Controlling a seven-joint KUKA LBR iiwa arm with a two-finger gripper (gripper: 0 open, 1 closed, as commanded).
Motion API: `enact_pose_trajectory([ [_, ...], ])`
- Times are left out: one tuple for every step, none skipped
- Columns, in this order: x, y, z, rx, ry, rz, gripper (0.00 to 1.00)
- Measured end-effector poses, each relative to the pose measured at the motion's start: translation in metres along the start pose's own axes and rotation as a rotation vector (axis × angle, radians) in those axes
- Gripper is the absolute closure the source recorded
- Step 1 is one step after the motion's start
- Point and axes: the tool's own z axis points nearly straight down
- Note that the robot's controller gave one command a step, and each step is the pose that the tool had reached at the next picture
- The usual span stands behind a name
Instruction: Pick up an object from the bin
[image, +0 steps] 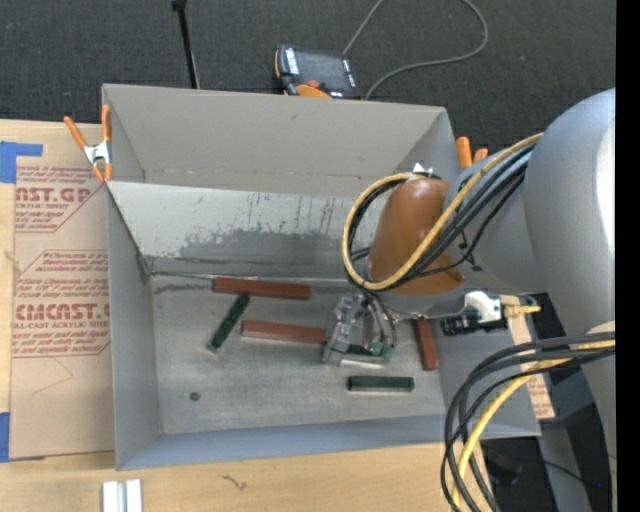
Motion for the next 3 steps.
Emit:
enact_pose_trajectory([
  [-0.005,-0.022,-0.011,-0.002,0.006,-0.798,1.00],
  [-0.005,-0.022,-0.011,-0.003,0.008,-0.796,0.00],
  [-0.012,-0.050,0.006,-0.002,0.010,-0.743,0.00],
])
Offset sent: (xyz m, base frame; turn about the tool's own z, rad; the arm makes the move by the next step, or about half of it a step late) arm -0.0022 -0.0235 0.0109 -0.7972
